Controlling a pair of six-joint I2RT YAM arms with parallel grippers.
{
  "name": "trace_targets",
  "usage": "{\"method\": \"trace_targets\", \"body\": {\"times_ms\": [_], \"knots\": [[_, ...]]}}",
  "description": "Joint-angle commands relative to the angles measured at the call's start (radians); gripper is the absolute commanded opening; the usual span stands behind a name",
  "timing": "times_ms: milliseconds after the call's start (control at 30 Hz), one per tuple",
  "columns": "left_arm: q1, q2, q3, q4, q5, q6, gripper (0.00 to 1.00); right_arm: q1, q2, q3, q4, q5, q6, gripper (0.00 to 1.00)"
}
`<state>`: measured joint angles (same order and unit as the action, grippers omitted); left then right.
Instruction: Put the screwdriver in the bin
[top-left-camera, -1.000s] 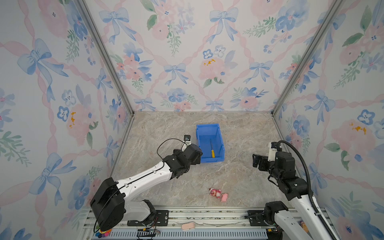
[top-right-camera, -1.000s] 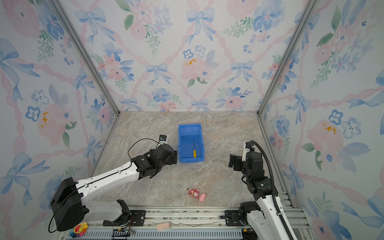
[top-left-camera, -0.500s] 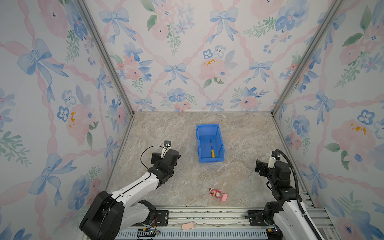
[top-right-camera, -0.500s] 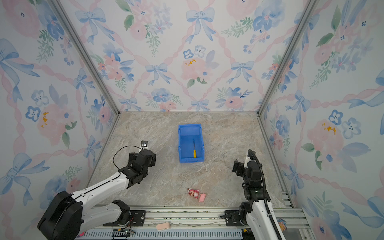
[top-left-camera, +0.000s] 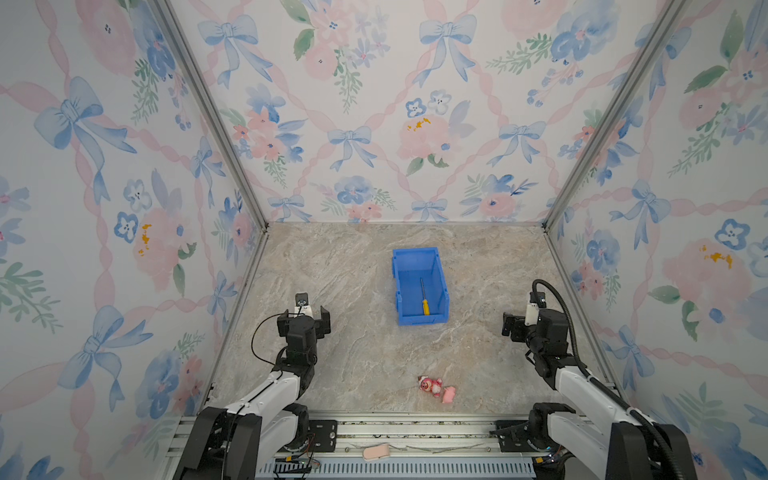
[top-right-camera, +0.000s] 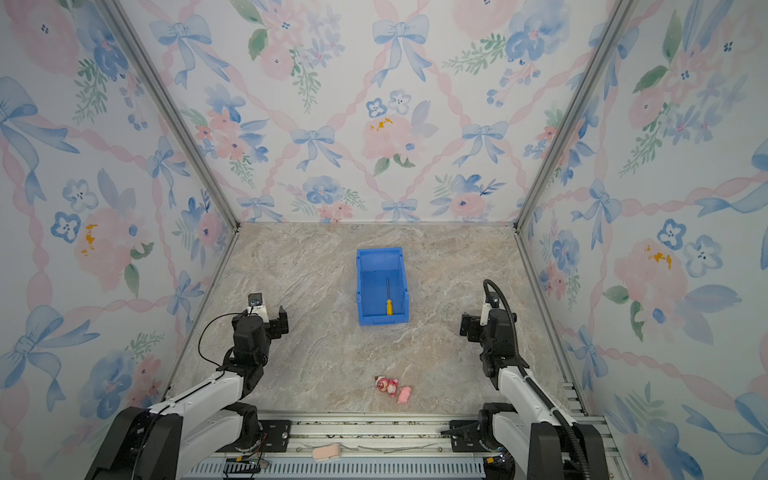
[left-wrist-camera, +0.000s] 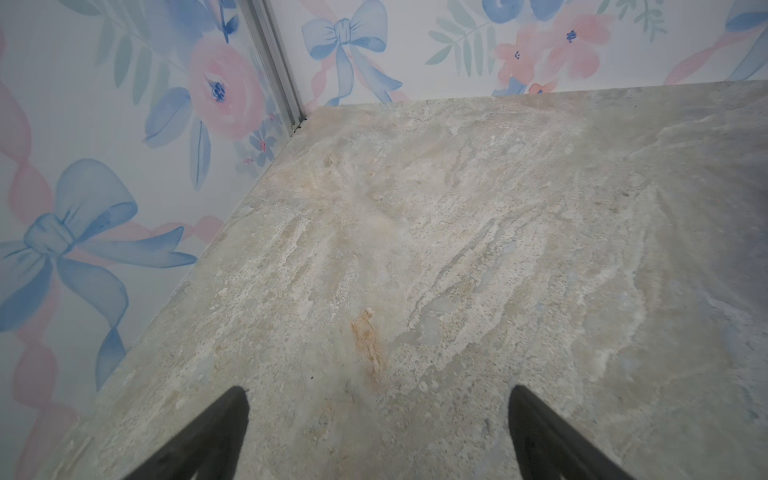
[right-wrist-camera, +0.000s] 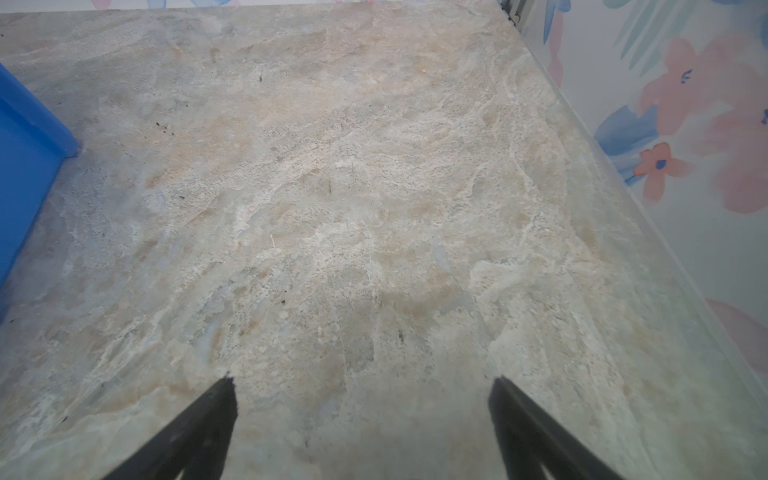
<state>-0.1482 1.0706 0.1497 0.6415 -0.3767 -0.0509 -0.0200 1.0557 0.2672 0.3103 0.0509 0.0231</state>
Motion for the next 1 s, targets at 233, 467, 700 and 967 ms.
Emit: {"method": "trace_targets", "body": {"times_ms": [233, 467, 700, 967], "knots": [[0.039, 0.191, 0.029, 0.32, 0.177, 0.046, 0.98, -0.02, 0.247, 0.088, 0.385, -0.034, 0.018, 0.97], [0.056, 0.369, 0.104, 0.425, 0.227, 0.066, 0.98, -0.024, 0.357, 0.142, 0.423, -0.149, 0.012, 0.97], [0.089, 0.482, 0.1, 0.527, 0.255, 0.046, 0.98, -0.015, 0.491, 0.082, 0.684, -0.102, 0.031, 0.97], [0.095, 0.484, 0.099, 0.533, 0.243, 0.035, 0.98, 0.045, 0.492, 0.13, 0.585, 0.003, -0.009, 0.97]]}}
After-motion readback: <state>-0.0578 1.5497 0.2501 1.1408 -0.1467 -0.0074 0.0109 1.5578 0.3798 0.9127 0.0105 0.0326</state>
